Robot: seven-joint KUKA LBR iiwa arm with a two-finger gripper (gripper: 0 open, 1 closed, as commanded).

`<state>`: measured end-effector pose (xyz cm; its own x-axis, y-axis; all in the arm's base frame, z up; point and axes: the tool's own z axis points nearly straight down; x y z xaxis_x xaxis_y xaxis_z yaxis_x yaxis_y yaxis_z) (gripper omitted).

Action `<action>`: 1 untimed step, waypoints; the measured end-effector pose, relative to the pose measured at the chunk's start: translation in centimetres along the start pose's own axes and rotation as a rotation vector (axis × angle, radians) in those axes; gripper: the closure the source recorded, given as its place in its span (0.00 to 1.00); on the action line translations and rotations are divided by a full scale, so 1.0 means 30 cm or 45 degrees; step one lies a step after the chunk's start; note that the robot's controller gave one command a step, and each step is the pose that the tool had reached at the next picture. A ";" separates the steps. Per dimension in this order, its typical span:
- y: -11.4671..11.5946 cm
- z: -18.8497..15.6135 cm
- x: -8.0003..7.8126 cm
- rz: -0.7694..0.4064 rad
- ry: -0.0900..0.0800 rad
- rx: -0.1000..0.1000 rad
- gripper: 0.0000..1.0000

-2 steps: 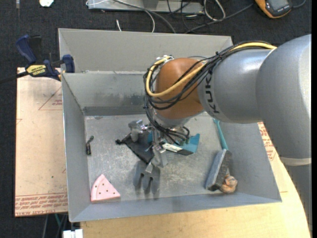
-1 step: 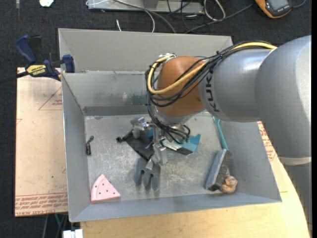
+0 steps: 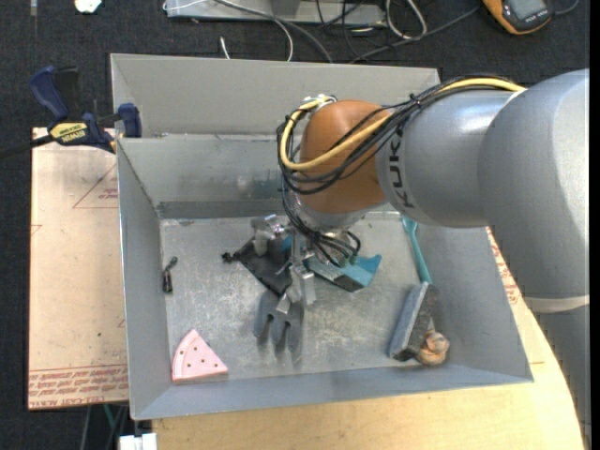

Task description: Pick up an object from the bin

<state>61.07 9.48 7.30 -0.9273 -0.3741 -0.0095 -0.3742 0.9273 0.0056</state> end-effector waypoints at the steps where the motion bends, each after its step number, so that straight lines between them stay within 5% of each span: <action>1: -0.058 0.001 0.048 0.013 -0.013 -0.001 1.00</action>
Offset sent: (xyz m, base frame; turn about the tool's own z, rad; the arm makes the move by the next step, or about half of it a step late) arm 0.0000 0.0000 0.0000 0.0000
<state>60.39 7.34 7.24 -0.9309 -0.3648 -0.0197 -0.3649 0.9310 0.0063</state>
